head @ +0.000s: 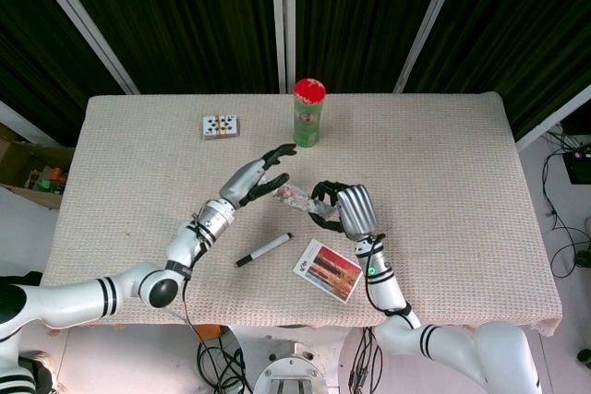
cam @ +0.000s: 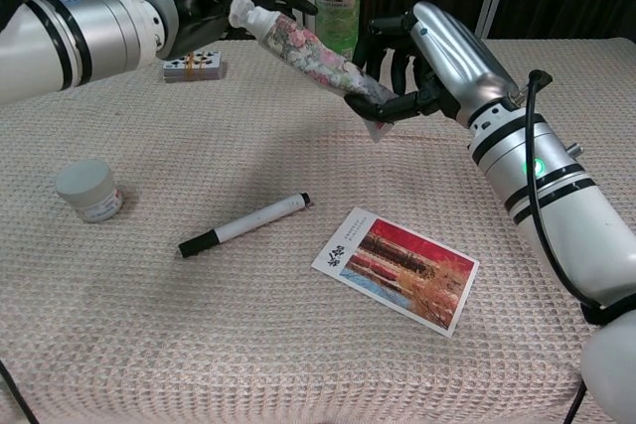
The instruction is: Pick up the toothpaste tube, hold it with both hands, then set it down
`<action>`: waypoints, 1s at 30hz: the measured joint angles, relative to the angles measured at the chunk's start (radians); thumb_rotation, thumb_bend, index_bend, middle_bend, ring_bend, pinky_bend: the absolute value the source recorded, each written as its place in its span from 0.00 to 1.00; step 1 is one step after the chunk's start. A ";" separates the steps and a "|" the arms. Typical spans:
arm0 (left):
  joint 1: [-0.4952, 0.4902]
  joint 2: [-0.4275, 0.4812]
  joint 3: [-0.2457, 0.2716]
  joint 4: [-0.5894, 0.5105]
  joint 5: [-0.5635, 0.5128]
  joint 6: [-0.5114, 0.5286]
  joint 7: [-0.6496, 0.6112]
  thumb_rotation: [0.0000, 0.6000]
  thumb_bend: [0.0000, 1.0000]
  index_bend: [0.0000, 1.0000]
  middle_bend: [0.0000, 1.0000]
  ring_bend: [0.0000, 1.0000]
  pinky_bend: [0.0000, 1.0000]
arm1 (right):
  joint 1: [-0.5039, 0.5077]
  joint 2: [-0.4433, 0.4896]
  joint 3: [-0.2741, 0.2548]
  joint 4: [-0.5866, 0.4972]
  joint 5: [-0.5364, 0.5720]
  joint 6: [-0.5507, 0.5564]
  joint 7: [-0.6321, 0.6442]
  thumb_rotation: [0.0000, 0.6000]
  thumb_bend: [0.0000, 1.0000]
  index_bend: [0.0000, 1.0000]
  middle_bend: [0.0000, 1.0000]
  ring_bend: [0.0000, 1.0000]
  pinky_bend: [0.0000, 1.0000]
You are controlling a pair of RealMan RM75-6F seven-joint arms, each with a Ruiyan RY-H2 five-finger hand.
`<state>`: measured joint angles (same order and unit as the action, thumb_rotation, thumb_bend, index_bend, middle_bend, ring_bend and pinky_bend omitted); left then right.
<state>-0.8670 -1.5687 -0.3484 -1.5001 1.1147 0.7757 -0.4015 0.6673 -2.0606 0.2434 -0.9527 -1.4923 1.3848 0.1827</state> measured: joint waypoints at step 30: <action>0.004 -0.128 0.018 0.083 0.137 0.210 0.062 0.00 0.00 0.06 0.11 0.05 0.15 | -0.012 -0.086 0.039 0.028 0.036 0.029 0.103 1.00 0.48 1.00 0.91 0.78 0.90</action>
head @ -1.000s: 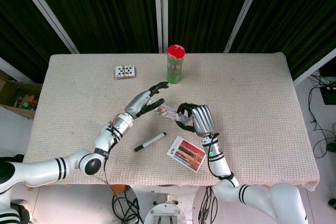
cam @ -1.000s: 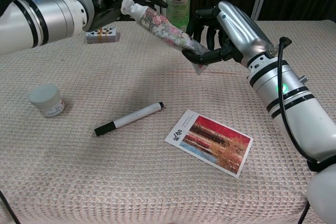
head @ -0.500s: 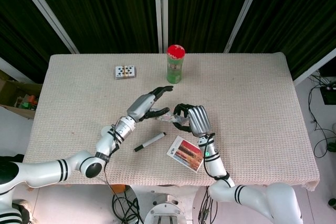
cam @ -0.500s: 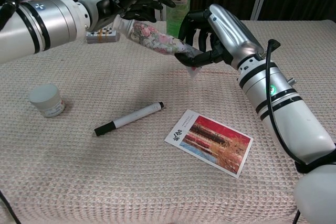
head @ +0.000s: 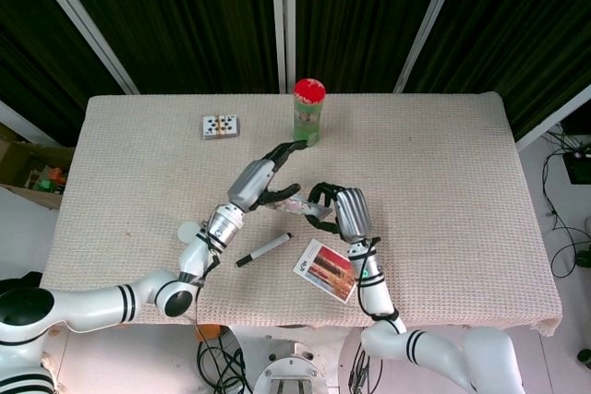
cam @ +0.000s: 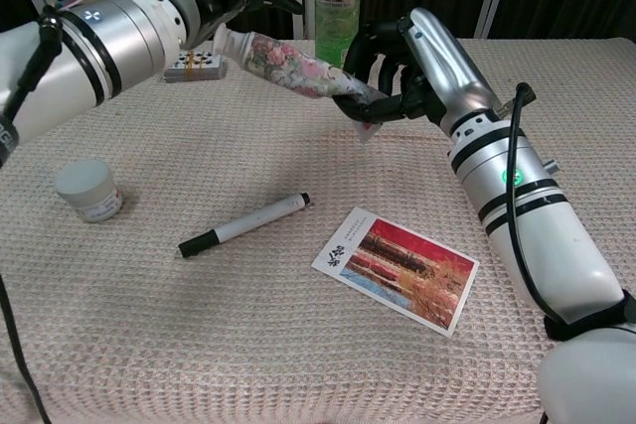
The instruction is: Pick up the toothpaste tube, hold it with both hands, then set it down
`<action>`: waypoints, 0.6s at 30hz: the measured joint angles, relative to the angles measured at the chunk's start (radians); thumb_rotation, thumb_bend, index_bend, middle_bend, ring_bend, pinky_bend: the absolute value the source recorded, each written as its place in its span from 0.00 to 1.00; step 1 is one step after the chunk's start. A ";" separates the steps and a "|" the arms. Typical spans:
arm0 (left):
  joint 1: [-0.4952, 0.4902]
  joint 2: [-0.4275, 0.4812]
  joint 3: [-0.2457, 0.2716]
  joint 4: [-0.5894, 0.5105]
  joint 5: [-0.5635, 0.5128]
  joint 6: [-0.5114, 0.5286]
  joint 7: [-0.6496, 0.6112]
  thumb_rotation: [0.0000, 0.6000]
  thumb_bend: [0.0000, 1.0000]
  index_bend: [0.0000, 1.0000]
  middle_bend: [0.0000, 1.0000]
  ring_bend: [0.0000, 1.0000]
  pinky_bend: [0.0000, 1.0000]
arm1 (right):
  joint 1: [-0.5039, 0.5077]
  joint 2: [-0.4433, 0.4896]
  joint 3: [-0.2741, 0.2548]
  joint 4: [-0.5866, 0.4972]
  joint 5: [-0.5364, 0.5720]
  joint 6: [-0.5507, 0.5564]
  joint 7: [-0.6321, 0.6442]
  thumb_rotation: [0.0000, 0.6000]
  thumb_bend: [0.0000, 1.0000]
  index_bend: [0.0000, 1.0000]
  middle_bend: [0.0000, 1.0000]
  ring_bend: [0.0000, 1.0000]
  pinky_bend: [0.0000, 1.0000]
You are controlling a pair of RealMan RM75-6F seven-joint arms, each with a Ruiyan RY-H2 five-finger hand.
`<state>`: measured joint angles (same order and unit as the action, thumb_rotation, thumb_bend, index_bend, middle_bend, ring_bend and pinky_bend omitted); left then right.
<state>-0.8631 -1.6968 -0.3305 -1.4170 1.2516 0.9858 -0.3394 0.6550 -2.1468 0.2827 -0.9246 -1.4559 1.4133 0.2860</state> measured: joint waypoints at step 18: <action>0.020 -0.071 -0.042 0.032 -0.013 0.064 -0.087 0.00 0.00 0.06 0.11 0.05 0.15 | 0.012 -0.070 0.067 0.053 0.037 0.017 0.070 1.00 0.48 1.00 0.91 0.78 0.90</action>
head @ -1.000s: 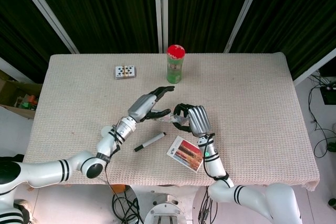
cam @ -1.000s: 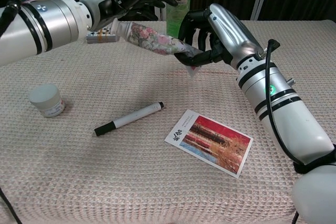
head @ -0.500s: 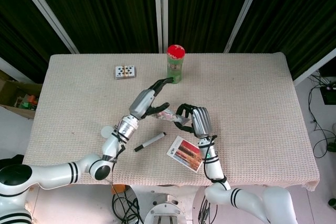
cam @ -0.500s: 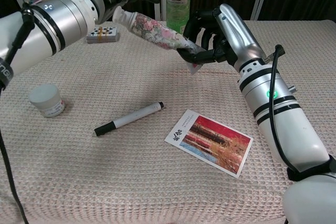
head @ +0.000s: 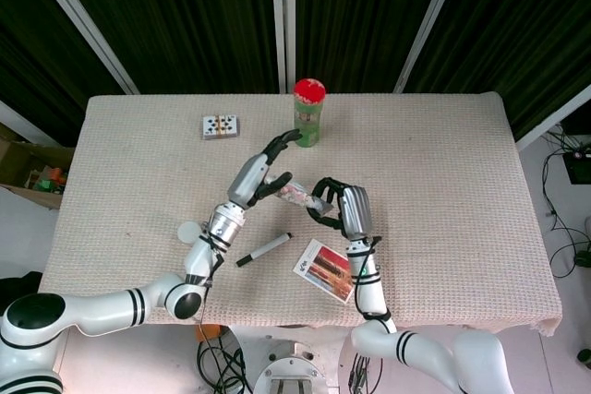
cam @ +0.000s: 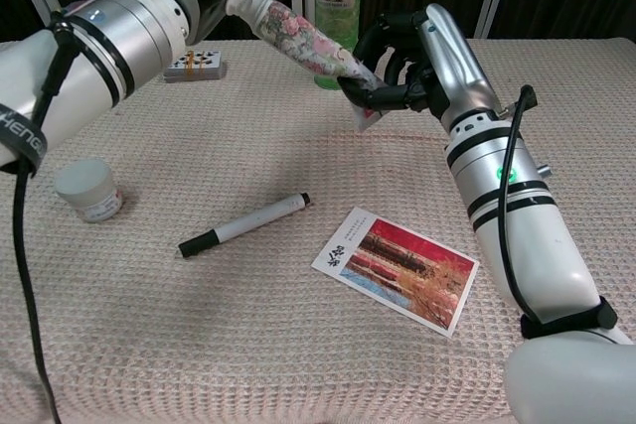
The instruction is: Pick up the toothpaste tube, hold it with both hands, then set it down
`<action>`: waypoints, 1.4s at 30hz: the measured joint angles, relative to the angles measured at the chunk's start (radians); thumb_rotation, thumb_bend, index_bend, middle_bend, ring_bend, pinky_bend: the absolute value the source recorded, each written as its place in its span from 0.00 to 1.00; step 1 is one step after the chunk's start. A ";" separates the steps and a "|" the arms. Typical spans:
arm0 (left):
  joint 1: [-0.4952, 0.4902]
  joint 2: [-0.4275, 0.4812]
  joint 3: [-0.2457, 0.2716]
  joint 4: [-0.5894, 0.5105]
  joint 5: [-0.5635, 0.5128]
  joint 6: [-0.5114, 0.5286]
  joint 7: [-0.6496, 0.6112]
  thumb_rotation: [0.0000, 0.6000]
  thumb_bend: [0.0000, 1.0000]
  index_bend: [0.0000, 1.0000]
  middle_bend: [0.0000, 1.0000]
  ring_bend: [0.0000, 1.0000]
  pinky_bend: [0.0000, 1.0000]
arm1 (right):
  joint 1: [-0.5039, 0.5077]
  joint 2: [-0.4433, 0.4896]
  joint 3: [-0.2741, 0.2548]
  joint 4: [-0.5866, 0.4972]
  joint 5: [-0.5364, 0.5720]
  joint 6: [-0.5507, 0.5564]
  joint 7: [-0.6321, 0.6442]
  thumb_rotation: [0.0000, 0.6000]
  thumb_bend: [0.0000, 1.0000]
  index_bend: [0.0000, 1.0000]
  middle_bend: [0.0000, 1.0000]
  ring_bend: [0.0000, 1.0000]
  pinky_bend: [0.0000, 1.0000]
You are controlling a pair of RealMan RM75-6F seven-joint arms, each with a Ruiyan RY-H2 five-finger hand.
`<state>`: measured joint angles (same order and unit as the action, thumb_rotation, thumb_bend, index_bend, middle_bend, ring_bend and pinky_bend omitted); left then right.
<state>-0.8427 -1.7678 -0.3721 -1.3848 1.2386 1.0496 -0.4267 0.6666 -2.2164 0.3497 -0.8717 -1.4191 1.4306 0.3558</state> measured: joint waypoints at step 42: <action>-0.014 -0.036 0.035 0.137 0.135 0.113 0.083 0.00 0.00 0.07 0.11 0.05 0.15 | -0.020 0.008 -0.002 -0.028 0.003 0.000 0.008 1.00 0.48 1.00 0.91 0.79 0.91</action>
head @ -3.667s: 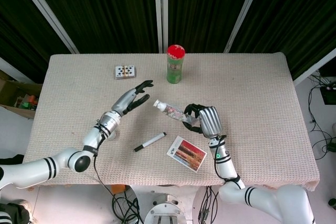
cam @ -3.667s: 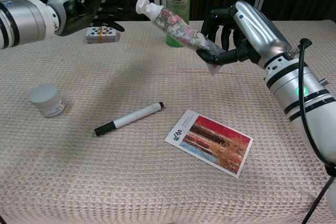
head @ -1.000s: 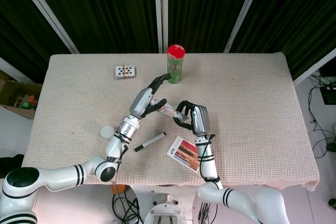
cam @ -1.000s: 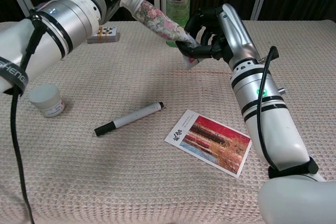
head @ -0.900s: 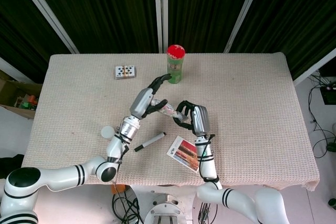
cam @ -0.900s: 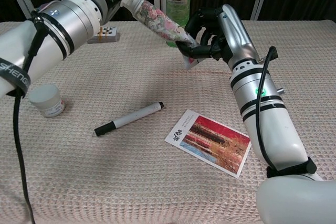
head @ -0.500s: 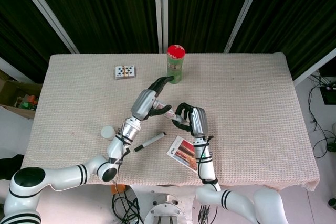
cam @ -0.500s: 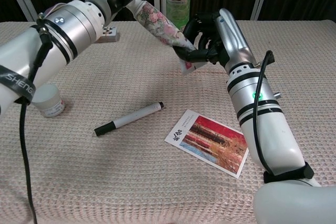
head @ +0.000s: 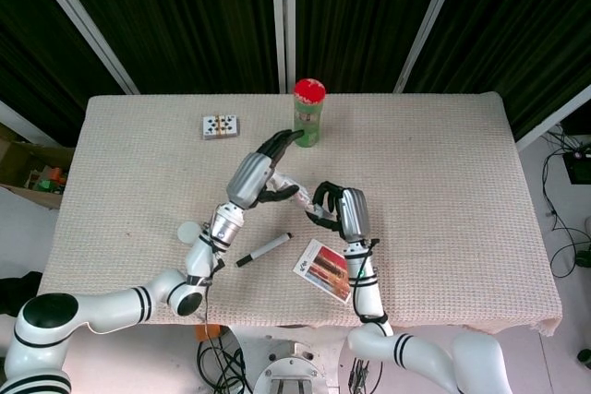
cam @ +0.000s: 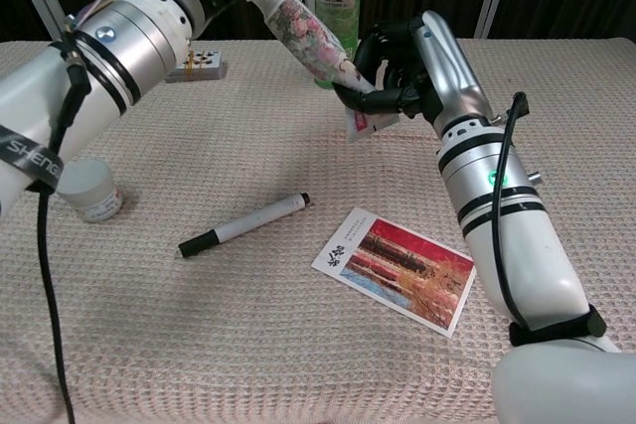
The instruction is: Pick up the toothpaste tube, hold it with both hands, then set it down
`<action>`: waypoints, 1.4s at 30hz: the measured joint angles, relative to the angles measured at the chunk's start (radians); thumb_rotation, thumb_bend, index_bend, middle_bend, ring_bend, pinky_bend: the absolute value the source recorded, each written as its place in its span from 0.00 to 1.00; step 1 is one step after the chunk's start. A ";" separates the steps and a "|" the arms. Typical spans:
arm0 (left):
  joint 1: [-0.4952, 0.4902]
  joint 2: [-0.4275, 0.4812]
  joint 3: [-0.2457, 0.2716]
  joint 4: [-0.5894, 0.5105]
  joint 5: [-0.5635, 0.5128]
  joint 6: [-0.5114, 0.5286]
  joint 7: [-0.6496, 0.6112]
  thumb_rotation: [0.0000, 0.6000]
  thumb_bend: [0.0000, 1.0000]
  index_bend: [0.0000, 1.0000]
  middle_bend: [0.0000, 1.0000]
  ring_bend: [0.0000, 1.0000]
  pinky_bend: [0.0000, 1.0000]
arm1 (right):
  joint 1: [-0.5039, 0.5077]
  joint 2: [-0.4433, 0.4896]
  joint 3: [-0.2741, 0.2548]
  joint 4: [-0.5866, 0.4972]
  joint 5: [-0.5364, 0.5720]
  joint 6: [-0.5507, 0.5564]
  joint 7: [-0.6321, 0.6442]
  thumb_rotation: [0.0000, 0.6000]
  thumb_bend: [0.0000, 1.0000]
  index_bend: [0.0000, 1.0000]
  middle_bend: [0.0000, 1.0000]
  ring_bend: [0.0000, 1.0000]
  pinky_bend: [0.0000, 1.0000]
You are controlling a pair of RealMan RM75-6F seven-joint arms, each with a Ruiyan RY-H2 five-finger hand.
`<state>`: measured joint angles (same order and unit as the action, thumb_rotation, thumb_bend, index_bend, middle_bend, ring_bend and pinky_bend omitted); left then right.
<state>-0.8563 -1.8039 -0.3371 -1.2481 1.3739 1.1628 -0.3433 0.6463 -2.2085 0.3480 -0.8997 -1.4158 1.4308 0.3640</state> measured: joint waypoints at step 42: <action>0.419 0.772 0.265 -0.279 0.032 0.005 0.293 0.00 0.00 0.07 0.11 0.05 0.15 | -0.284 1.058 -0.279 -0.754 0.067 -0.175 -0.642 1.00 0.00 0.00 0.00 0.00 0.00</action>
<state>-0.4369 -1.0323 -0.0725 -1.5270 1.4064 1.1679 -0.0508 0.3625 -1.1508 0.0687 -1.6533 -1.3485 1.2554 -0.2775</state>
